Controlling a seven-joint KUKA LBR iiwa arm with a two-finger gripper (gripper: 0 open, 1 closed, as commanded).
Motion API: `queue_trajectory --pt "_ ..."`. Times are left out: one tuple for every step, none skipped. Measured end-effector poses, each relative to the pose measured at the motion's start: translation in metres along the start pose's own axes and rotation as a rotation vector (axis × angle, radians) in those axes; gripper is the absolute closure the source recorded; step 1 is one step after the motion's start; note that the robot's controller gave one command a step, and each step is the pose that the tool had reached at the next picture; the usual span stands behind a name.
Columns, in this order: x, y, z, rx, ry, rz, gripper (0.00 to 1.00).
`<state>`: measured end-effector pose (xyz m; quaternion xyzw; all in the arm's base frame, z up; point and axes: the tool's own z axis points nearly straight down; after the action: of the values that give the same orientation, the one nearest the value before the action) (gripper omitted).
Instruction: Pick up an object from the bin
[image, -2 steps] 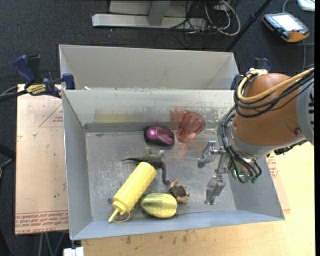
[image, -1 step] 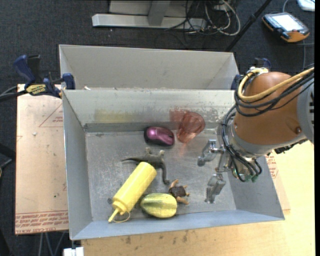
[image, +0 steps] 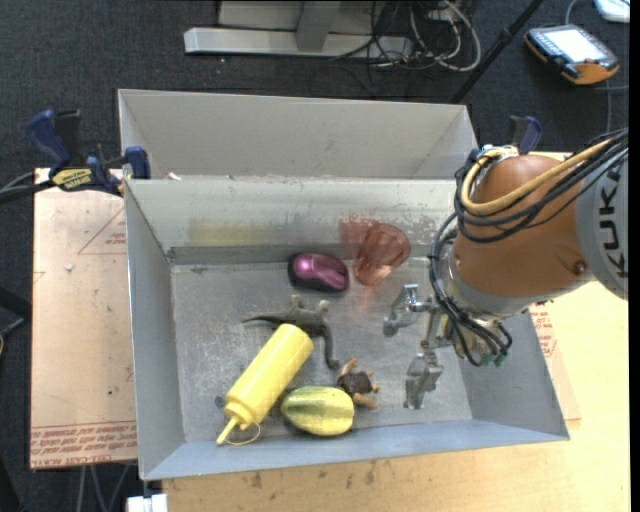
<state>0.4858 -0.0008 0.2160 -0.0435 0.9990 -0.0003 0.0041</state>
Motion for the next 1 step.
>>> queue_trajectory --pt "-0.0037 0.0083 0.0734 -0.002 0.002 -0.364 0.0"
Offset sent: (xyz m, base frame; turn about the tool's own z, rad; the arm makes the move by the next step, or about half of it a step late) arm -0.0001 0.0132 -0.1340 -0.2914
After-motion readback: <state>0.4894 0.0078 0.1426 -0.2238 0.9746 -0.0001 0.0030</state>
